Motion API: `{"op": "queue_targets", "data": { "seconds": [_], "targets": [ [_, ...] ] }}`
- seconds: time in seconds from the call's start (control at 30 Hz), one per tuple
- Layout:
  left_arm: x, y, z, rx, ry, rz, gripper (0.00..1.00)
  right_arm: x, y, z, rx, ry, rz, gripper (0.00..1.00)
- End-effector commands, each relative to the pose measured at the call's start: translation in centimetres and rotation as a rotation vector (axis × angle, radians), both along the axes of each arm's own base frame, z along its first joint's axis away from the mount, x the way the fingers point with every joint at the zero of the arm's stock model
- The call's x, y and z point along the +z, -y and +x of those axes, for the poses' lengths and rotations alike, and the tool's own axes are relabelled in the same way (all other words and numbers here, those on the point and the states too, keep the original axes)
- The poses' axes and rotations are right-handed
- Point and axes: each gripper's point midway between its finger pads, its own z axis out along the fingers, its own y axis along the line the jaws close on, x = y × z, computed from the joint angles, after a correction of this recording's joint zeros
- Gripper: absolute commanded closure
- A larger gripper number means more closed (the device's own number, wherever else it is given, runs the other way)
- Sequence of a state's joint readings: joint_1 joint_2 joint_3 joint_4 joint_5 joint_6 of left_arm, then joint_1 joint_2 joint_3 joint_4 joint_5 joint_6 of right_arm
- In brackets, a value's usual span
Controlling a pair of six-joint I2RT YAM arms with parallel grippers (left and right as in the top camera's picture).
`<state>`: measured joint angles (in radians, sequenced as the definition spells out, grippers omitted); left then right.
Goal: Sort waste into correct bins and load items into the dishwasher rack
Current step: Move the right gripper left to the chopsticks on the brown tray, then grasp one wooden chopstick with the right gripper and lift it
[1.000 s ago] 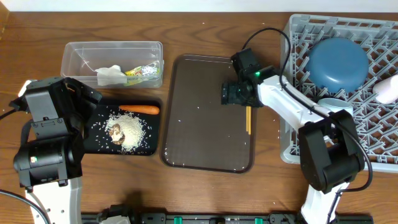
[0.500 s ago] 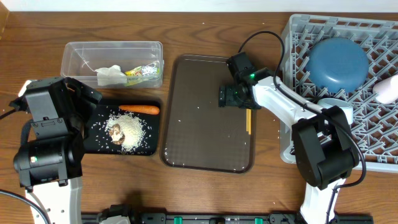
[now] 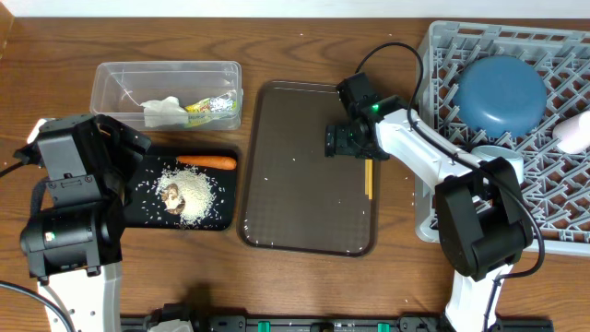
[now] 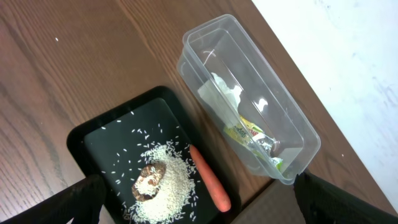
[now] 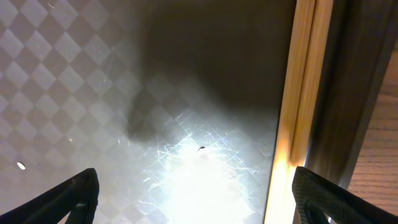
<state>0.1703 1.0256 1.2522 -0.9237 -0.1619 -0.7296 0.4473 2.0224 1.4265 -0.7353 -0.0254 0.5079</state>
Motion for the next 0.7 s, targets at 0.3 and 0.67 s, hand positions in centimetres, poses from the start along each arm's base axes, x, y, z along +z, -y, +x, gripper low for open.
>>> {"op": "queue_targets", "data": {
  "seconds": [0.3,0.67],
  "targets": [
    [-0.15,-0.39,-0.19,0.017,-0.009,0.008,0.02,-1.04,0.38,0.47,-0.001,-0.005,-0.031,0.07],
    [-0.16,-0.39,-0.18,0.017,-0.009,0.008,0.02,-1.2,0.25,0.52,0.001,-0.003,-0.03,0.07]
  ]
}}
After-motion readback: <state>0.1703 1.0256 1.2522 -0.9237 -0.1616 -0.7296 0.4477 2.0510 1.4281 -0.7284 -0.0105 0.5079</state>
